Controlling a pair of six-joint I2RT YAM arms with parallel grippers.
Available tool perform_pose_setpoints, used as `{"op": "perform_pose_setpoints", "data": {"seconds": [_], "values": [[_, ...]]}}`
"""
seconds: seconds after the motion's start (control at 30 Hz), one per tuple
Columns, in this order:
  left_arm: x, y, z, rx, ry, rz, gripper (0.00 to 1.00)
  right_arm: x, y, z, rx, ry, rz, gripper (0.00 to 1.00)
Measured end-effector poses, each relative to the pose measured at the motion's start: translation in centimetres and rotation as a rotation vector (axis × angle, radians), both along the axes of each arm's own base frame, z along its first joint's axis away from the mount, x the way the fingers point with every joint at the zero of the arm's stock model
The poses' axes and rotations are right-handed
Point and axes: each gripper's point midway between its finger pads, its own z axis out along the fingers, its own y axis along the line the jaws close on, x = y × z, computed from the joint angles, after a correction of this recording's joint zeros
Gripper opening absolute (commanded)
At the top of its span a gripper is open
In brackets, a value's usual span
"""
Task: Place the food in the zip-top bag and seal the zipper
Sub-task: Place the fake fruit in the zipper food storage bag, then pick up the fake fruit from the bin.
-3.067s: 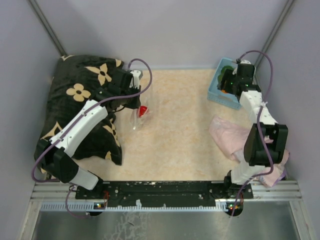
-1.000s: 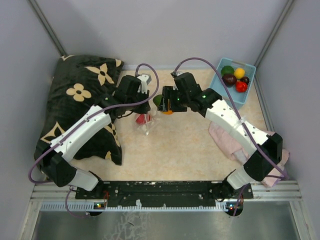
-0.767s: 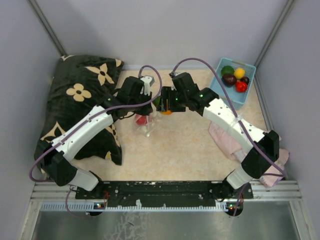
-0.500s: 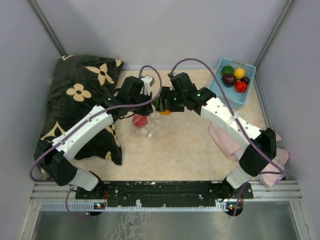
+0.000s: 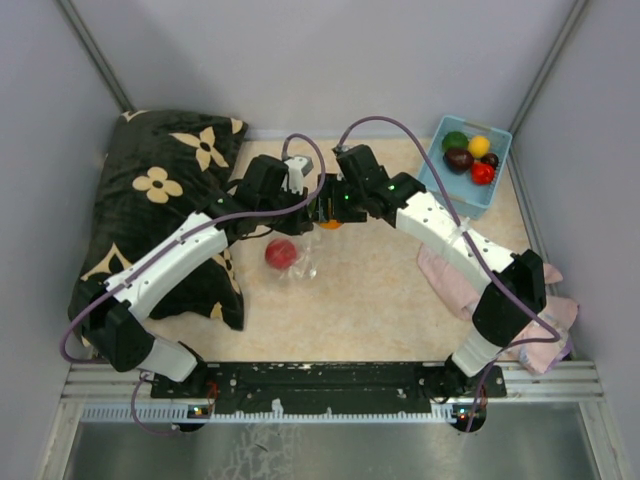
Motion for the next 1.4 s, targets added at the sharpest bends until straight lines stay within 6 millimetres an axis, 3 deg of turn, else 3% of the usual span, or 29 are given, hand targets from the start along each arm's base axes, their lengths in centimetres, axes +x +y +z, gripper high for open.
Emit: {"op": "perform_pose_setpoints", "data": {"seconds": [0.33,0.53,0.7,0.87,1.03,1.27,1.4], "values": [[-0.2,0.3,0.4,-0.086,0.013,0.001,0.00,0.0,-0.1,-0.1,-0.012,-0.009,0.019,0.72],[0.4,0.7,2.1,-0.149,-0.012,0.015,0.00,0.0,-0.2,-0.1,-0.020,-0.017,0.021,0.72],[0.3,0.5,2.2,-0.161,-0.006,0.009,0.00,-0.1,-0.1,0.0,-0.015,-0.016,0.030,0.73],[0.3,0.5,2.1,-0.159,-0.007,0.010,0.00,-0.3,-0.3,1.1,-0.004,-0.044,0.037,0.74],[0.7,1.0,1.9,-0.141,-0.015,0.035,0.00,-0.8,-1.0,3.6,0.019,-0.106,0.052,0.78],[1.6,2.2,1.5,-0.095,-0.040,0.082,0.00,-0.3,-3.8,7.1,0.043,-0.204,0.028,0.81],[1.9,2.8,1.3,-0.074,-0.045,0.100,0.00,1.5,-8.0,8.1,0.021,-0.257,-0.062,0.87]]}}
